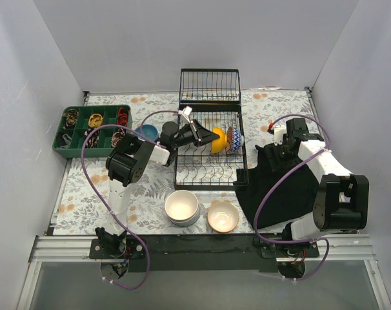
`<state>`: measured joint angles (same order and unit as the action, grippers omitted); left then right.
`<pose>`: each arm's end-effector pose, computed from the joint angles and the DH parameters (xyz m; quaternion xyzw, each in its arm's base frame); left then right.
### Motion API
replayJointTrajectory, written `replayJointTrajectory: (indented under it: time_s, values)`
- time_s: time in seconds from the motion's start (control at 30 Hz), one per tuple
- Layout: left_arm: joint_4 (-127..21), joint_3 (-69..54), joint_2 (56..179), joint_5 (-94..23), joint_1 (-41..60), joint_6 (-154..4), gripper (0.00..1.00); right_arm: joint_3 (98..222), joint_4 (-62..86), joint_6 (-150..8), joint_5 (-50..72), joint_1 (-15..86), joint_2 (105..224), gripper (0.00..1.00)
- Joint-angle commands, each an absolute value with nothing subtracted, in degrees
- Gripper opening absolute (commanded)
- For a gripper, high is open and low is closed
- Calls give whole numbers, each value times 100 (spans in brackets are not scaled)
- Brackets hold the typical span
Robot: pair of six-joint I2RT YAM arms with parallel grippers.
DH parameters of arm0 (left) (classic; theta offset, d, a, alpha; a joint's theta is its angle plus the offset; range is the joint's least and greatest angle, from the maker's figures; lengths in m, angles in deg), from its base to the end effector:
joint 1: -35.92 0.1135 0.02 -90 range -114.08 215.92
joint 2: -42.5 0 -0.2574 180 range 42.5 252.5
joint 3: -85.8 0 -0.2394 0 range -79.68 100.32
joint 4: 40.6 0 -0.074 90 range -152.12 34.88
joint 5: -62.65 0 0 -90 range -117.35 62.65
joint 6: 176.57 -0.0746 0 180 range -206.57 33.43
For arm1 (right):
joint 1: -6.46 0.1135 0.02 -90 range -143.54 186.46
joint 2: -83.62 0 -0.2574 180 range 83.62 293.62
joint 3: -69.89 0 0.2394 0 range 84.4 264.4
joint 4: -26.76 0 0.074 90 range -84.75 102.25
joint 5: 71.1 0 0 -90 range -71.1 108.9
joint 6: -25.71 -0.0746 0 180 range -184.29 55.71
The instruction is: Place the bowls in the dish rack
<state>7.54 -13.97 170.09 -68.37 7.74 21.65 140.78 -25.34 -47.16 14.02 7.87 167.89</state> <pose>0.3907 -0.2649 0.1431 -0.2320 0.6641 -0.7105 0.0192 0.2885 0.0134 0.1793 -0.1662 0.9621 0.0122 0.2159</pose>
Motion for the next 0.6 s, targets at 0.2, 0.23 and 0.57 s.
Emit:
replayJointTrajectory:
  time_s: [0.2, 0.23, 0.57]
  values:
    - [-728, -1227, 16300, -6524, 736, 1083, 43, 14373, -2484, -4671, 1301, 839, 16826, 71]
    - [-956, -1166, 16221, -6445, 727, 664, 51, 14373, -2484, -4671, 1301, 839, 16791, 72]
    - [-3875, -717, 15351, -5610, 762, -1580, 67, 14311, -2458, -4680, 1231, 839, 16606, 73]
